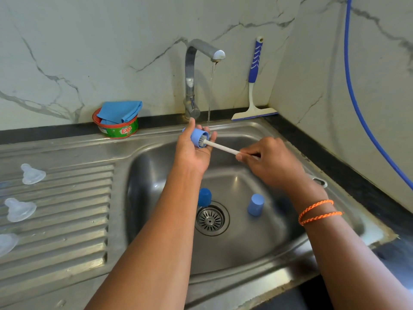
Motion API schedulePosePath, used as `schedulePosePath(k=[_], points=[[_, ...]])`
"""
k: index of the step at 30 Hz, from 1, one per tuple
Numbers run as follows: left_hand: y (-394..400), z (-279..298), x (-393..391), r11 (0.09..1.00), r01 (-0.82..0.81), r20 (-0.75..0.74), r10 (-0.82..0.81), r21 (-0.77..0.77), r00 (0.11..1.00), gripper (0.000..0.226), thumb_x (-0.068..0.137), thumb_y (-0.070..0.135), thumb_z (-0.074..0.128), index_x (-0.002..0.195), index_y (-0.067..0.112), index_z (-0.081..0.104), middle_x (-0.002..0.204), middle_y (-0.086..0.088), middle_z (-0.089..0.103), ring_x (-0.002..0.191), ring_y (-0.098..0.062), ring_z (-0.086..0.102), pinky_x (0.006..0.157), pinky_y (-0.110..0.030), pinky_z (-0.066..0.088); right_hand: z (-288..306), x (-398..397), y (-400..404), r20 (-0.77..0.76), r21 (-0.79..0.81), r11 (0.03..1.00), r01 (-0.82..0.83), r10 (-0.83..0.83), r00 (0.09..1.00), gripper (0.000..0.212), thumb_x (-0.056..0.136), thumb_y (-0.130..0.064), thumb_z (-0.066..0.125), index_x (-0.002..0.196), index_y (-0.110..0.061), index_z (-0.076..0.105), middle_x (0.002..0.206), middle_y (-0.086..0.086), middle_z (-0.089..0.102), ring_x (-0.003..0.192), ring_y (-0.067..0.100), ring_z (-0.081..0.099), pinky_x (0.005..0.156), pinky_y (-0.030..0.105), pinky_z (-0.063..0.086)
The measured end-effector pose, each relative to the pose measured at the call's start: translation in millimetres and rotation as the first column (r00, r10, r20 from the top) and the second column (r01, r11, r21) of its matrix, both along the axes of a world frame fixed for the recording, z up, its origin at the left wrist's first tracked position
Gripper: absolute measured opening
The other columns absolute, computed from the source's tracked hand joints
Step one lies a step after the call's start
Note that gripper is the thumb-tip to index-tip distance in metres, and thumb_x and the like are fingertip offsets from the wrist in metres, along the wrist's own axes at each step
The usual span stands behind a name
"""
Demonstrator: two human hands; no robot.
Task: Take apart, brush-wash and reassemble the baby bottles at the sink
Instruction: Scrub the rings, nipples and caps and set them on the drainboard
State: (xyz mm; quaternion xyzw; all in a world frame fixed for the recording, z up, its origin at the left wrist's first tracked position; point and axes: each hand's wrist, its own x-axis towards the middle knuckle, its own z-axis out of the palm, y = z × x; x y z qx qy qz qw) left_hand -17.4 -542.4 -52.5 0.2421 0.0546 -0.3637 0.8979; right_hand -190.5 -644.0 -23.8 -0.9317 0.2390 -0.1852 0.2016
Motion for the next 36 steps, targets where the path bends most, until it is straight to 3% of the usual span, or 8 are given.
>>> schedulePosePath(k=[9,15,18,21,23,27,32,36], points=[[0,-3,0,0.988,-0.067,0.039,0.062,0.138,0.997,0.032,0.093,0.022,0.077,0.117,0.004,0.067,0.107,-0.018,0.068,0.096,-0.03,0.073,0.091,-0.042,0.061,-1,1,11,0.041,-0.122,0.981,0.15,-0.146,0.988,0.024,0.104,-0.043,0.063,0.109,-0.028,0.081,0.09,0.007,0.072,0.083,0.035,0.064,0.074,0.044,0.057],[-1,-6,5,0.996,-0.05,0.001,0.05,0.074,0.999,0.039,0.106,0.006,0.043,0.141,0.001,0.056,0.125,-0.023,0.059,0.103,-0.035,0.065,0.102,-0.05,0.053,-2,2,0,-0.071,-0.113,0.98,0.162,-0.17,0.983,0.021,0.1,-0.047,0.066,0.109,-0.034,0.08,0.103,0.004,0.071,0.092,0.033,0.066,0.074,0.038,0.05],[0,-3,5,0.996,-0.062,-0.023,0.064,0.06,0.998,0.034,0.104,0.016,0.053,0.133,-0.001,0.059,0.108,-0.017,0.057,0.092,-0.027,0.061,0.1,-0.041,0.054,-2,2,-1,-0.103,-0.057,0.994,0.098,-0.103,0.989,0.02,0.098,-0.048,0.068,0.102,-0.033,0.081,0.089,-0.001,0.071,0.081,0.025,0.065,0.066,0.034,0.047],[1,-3,6,0.995,-0.047,0.002,0.047,0.085,0.999,0.021,0.094,0.021,0.075,0.098,0.005,0.063,0.081,-0.007,0.058,0.075,-0.02,0.061,0.08,-0.035,0.059,-3,3,0,-0.063,0.004,1.0,0.009,-0.009,0.998,0.02,0.099,-0.042,0.07,0.092,-0.028,0.082,0.068,-0.008,0.063,0.068,0.018,0.057,0.059,0.032,0.042],[3,-3,6,0.991,-0.047,-0.004,0.047,0.122,0.999,0.016,0.092,0.015,0.077,0.093,0.006,0.064,0.082,-0.007,0.059,0.071,-0.02,0.062,0.074,-0.034,0.06,-5,2,2,-0.013,0.011,1.0,-0.016,0.017,1.0,0.019,0.099,-0.042,0.07,0.097,-0.028,0.083,0.068,-0.01,0.065,0.067,0.015,0.057,0.06,0.033,0.043],[3,-3,3,0.98,-0.014,0.046,0.005,0.197,0.999,0.013,0.09,0.02,0.077,0.095,0.011,0.07,0.1,-0.014,0.061,0.084,-0.025,0.062,0.085,-0.035,0.057,-6,0,2,0.044,-0.042,0.997,0.068,-0.066,0.997,0.019,0.1,-0.043,0.068,0.101,-0.031,0.082,0.078,-0.008,0.067,0.078,0.024,0.062,0.065,0.035,0.046],[0,-7,0,0.971,-0.037,0.03,0.031,0.237,0.999,0.033,0.09,0.019,0.08,0.117,0.004,0.068,0.111,-0.02,0.066,0.094,-0.031,0.072,0.087,-0.042,0.063,-9,2,1,0.014,-0.039,0.989,0.141,-0.141,0.99,0.018,0.1,-0.043,0.068,0.102,-0.032,0.082,0.092,0.0,0.073,0.086,0.03,0.066,0.074,0.039,0.056],[-5,-9,1,0.981,-0.062,-0.018,0.066,0.183,0.998,0.027,0.1,0.01,0.066,0.126,0.001,0.066,0.118,-0.021,0.063,0.096,-0.031,0.07,0.087,-0.044,0.06,-8,-1,-9,-0.047,0.062,0.993,0.096,-0.093,0.995,0.019,0.099,-0.04,0.069,0.088,-0.03,0.082,0.077,-0.007,0.069,0.074,0.02,0.064,0.064,0.033,0.048]])
